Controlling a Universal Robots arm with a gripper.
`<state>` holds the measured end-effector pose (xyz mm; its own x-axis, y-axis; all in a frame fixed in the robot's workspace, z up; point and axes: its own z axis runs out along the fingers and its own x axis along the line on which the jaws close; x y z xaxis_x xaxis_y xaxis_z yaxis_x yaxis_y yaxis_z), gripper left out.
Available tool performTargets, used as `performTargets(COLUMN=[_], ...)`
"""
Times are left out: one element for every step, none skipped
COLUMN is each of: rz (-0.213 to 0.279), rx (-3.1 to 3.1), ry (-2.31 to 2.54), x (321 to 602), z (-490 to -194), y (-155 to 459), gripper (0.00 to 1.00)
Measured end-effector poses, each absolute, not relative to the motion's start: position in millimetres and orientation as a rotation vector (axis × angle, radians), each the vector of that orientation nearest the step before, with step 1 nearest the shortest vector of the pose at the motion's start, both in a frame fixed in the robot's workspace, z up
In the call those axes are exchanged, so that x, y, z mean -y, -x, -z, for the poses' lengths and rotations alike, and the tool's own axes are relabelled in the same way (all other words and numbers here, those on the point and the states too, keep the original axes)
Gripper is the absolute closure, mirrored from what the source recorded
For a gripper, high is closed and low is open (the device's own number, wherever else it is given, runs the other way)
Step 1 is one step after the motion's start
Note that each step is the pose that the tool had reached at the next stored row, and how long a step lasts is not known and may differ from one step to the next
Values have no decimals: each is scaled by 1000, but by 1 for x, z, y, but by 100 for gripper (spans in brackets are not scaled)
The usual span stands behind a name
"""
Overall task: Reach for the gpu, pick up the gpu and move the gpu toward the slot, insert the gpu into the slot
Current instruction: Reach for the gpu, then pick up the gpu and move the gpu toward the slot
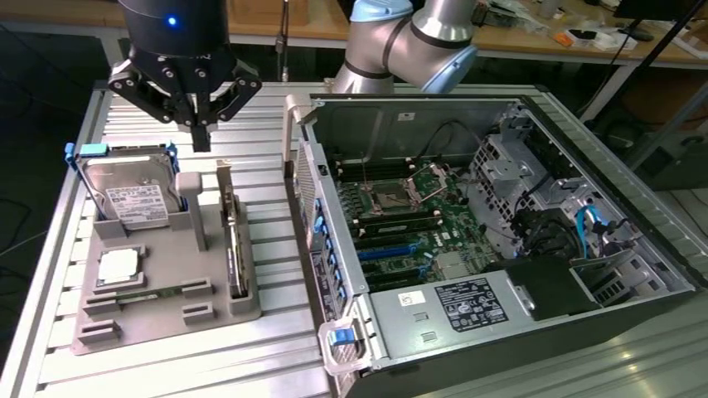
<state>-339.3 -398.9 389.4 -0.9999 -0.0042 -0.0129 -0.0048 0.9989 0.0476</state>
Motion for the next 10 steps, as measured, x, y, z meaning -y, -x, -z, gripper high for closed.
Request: performTargets(rz=[-75,-75,-75,-75,-75,-75,-75,-75,-75,-74], rx=[-3128,-3128,-3128,-3128,-3128,-3128,-3128,-3128,-3128,-3128], ry=[7,7,7,7,7,7,7,7,7,7], x=[399,399,399,399,399,399,399,400,400,401], z=[-389,-389,-389,-389,-389,-389,-389,-389,-389,-389], y=[339,339,339,339,339,339,339,339,339,339], gripper=[89,89,89,89,89,89,89,89,89,89])
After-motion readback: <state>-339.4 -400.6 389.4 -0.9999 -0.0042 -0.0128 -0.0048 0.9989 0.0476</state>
